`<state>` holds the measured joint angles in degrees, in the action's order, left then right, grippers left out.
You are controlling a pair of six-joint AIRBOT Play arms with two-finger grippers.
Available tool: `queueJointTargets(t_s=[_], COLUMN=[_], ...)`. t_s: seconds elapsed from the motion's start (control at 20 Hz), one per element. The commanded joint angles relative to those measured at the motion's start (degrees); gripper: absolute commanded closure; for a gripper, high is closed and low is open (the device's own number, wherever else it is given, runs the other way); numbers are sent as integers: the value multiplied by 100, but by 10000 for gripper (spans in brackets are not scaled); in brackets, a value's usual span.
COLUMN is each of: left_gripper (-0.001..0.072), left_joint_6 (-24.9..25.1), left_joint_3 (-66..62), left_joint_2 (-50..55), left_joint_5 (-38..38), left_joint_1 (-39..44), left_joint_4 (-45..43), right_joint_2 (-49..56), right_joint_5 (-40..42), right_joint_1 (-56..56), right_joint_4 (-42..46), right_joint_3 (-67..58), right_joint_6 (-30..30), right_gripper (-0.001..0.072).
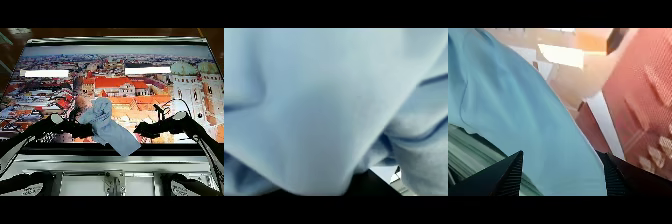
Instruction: Fold the shirts.
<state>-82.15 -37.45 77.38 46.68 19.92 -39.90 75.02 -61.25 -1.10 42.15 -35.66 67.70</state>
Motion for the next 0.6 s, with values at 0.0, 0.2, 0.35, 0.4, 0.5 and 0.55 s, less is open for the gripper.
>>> queueJointTargets(t_s=[0.0, 0.2, 0.35, 0.4, 0.5, 0.55], left_gripper=[667, 668, 668, 668, 668, 668], left_joint_6=[223, 221, 221, 223, 223, 236], left_joint_3=[4, 2, 2, 2, -59, -127], left_joint_2=[-223, -476, -699, -772, -813, -815], left_joint_5=[151, 203, 129, 24, -37, -11], left_joint_1=[9, 11, 11, 9, -4, -4], left_joint_4=[48, 50, 50, 48, 44, 44], right_joint_2=[33, 452, 612, 654, 734, 737], right_joint_5=[221, 111, 151, 164, 192, 219], right_joint_1=[-267, -588, -872, -920, -970, -970], right_joint_4=[337, 173, -118, -216, -407, -466], right_joint_3=[2, 2, 0, 0, 0, -20], right_joint_6=[415, 461, 479, 509, 511, 507], right_gripper=[77, 77, 77, 79, 319, 489])
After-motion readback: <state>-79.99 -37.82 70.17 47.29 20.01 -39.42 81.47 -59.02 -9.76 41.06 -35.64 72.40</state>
